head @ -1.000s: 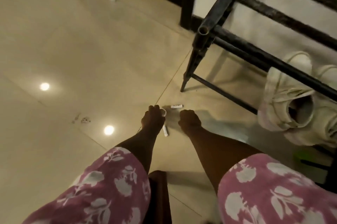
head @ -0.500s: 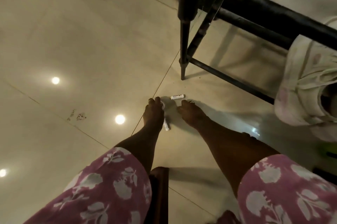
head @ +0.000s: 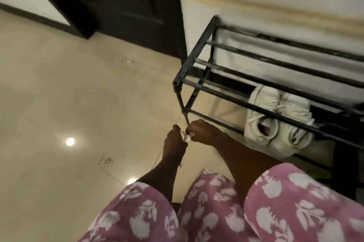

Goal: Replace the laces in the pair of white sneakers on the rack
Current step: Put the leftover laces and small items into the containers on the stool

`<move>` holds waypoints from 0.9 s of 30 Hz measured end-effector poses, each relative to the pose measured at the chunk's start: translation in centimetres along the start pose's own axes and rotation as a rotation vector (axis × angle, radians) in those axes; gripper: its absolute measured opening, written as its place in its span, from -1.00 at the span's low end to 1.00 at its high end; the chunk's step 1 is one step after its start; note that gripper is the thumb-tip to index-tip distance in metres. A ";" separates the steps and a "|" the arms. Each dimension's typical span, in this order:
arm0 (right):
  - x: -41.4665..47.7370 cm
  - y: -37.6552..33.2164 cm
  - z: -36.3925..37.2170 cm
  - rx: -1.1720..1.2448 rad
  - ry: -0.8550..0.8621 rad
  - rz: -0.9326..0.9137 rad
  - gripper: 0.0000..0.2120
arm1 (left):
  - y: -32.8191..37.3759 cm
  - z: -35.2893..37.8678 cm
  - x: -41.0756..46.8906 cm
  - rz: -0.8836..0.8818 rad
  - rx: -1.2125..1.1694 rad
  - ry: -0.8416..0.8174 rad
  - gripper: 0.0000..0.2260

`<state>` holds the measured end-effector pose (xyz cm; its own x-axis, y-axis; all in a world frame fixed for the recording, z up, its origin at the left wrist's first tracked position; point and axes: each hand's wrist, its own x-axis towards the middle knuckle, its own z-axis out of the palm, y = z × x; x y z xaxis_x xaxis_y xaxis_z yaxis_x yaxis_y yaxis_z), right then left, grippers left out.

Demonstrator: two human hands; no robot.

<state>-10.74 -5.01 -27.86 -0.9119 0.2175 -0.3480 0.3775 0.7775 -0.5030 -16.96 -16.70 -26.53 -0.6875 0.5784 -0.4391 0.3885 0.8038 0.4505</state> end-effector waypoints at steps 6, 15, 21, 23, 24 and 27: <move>-10.6 -2.3 -7.3 -0.002 0.241 0.058 -0.74 | 7.6 -4.6 -6.4 0.190 -0.006 0.092 -0.63; -30.6 3.2 -19.2 -0.151 0.703 0.318 -0.70 | 28.8 -3.8 -16.4 0.685 -0.067 0.152 -0.63; -43.5 10.0 -25.1 -0.168 0.937 0.598 -0.69 | 43.3 1.0 -22.2 0.948 -0.091 0.046 -0.64; -46.9 12.6 -25.9 -0.153 0.977 0.735 -0.70 | 47.1 2.9 -23.2 1.005 -0.065 0.000 -0.67; -48.3 13.9 -26.1 -0.141 0.996 0.797 -0.72 | 48.7 3.8 -23.5 1.022 -0.044 -0.017 -0.66; -51.5 17.4 -26.2 -0.051 1.028 0.964 -0.76 | 52.8 6.9 -23.8 1.097 0.068 -0.069 -0.65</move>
<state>38.61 12.82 2.07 -0.0198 0.9793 0.2016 0.9260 0.0940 -0.3657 24.18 12.94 2.36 0.0871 0.9877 0.1300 0.8016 -0.1470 0.5794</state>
